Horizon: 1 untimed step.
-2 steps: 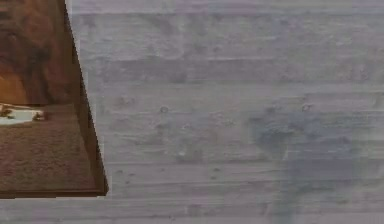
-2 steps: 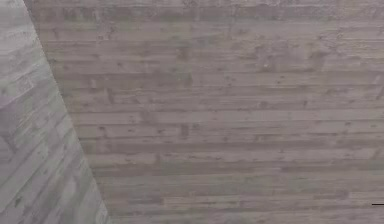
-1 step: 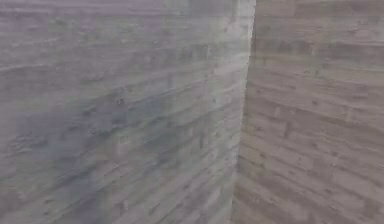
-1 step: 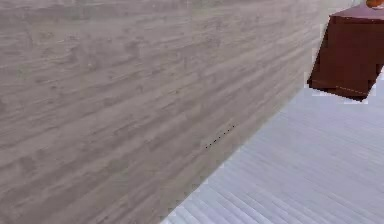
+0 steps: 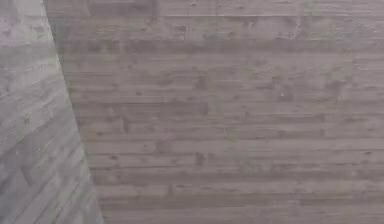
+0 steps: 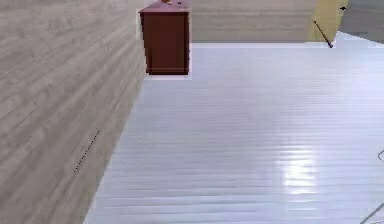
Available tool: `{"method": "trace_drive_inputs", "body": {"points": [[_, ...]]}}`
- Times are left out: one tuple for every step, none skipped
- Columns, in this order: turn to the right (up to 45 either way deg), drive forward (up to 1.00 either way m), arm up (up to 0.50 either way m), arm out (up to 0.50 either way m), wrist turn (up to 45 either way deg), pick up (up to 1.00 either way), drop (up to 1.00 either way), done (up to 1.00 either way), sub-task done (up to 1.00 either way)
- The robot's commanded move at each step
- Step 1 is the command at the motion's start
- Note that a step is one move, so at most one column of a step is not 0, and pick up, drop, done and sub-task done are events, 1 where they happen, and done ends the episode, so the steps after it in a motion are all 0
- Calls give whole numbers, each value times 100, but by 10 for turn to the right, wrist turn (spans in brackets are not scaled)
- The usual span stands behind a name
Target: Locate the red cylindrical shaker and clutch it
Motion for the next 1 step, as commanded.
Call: {"method": "trace_drive_inputs", "body": {"points": [[450,0,0,0,0,0,0,0,0]]}}
